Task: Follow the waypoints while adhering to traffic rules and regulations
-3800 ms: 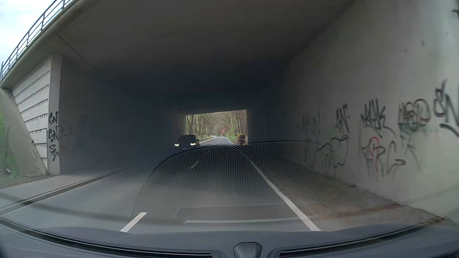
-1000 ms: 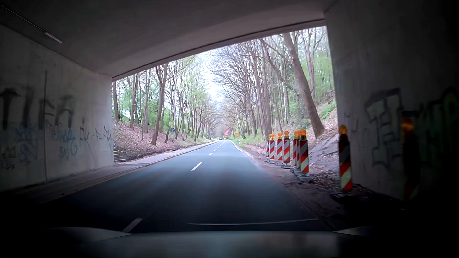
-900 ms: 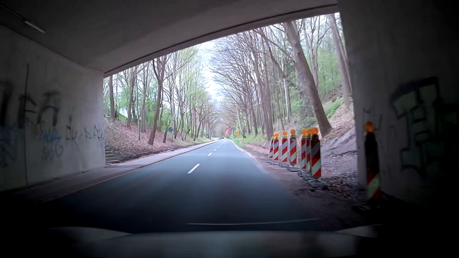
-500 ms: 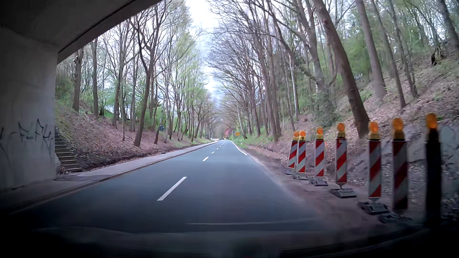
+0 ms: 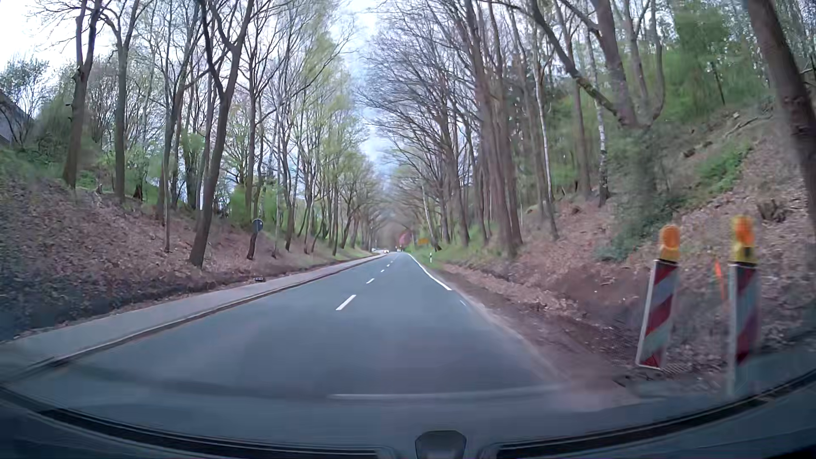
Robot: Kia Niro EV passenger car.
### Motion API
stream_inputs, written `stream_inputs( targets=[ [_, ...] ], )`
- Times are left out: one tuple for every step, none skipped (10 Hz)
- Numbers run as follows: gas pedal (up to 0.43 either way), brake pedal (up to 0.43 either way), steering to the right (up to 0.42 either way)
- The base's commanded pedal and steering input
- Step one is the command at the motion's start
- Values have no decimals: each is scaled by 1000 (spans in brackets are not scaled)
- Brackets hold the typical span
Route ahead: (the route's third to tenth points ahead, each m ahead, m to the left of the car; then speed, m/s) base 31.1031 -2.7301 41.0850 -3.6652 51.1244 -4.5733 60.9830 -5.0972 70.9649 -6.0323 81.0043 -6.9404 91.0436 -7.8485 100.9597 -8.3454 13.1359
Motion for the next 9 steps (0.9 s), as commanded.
stream_inputs(
  targets=[
    [59,0,-4],
    [59,0,-4],
    [59,0,-4],
    [59,0,-4],
    [59,0,-4],
    [59,0,-4],
    [47,0,-4],
    [28,0,-4],
    [28,0,-4]
  ],
)
